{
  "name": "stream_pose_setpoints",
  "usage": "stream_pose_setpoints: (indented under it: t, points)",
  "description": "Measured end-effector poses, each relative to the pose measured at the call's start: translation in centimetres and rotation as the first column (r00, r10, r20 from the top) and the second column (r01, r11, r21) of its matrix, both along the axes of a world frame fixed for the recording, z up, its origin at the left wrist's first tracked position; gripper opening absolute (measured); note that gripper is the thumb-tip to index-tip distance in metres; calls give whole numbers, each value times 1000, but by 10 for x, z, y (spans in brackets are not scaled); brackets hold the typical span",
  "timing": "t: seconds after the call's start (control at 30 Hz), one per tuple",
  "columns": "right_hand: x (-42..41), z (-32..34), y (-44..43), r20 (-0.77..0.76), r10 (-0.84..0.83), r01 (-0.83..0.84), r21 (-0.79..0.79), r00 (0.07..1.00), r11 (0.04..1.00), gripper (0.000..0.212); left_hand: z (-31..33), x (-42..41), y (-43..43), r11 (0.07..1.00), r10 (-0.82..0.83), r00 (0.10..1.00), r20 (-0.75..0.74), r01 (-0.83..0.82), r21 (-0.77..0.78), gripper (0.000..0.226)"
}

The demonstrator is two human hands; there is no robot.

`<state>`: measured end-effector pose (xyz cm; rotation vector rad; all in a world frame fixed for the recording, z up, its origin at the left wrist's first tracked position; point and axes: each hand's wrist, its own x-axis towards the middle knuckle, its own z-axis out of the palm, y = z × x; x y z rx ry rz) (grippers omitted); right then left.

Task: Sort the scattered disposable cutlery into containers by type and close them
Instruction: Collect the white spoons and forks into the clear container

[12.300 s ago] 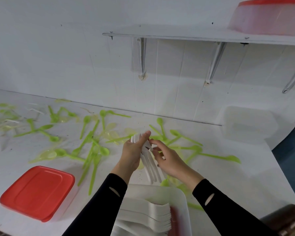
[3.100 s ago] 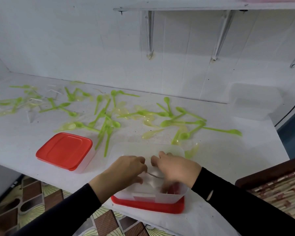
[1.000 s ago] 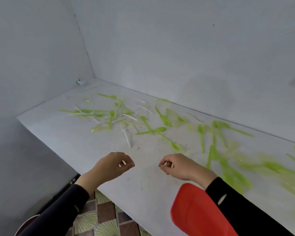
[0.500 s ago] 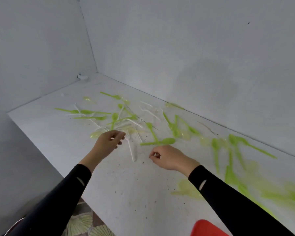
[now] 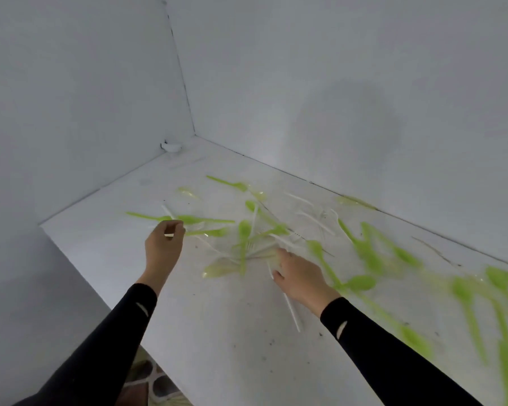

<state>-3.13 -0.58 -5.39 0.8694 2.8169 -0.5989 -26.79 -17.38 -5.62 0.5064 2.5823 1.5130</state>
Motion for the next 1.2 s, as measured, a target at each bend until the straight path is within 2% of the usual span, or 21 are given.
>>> stream_pose_setpoints:
  t: [0.1, 0.27, 0.3, 0.4, 0.5, 0.6, 0.67, 0.8, 0.9, 1.03, 1.2]
  points:
    - [-25, -12, -7, 63, -43, 36, 109, 997, 993, 51, 5, -47, -13, 1000, 0, 999, -40, 0, -21, 13]
    - [-49, -23, -5, 81, -154, 154, 12, 985, 988, 10, -3, -95, -23, 978, -113, 988, -104, 93, -187, 10]
    - [-57, -22, -2, 110, -173, 175, -4, 979, 985, 10, -6, -104, -23, 961, -171, 977, -124, 138, -241, 9]
    - [-68, -18, 5, 204, -237, 246, -20, 950, 969, 33, -21, -114, -15, 880, -402, 892, -207, 314, -355, 11]
    - [-71, -20, 7, 263, -281, 288, 12, 923, 957, 37, -29, -116, 1, 792, -567, 791, -231, 446, -416, 14]
    - [-68, -21, 8, 218, -316, 325, -5, 923, 946, 39, -35, -120, 17, 700, -675, 713, -192, 535, -473, 25]
    - [-65, -21, 12, 141, -359, 366, -28, 923, 930, 40, -41, -128, 25, 659, -715, 674, -188, 559, -504, 43]
    - [-55, -23, 18, 49, -436, 438, -58, 899, 897, 43, -45, -133, 44, 604, -770, 620, -148, 636, -480, 25]
    - [-49, -22, 18, 54, -487, 488, -2, 872, 873, 39, -46, -131, 55, 559, -811, 569, -136, 686, -465, 17]
    - [-42, -23, 21, 9, -551, 551, -60, 834, 833, 47, -40, -128, 70, 438, -882, 463, -84, 742, -508, 10]
    - [-35, -28, 24, 36, -574, 573, -148, 818, 806, 52, -30, -125, 95, 319, -907, 417, 63, 776, -545, 36]
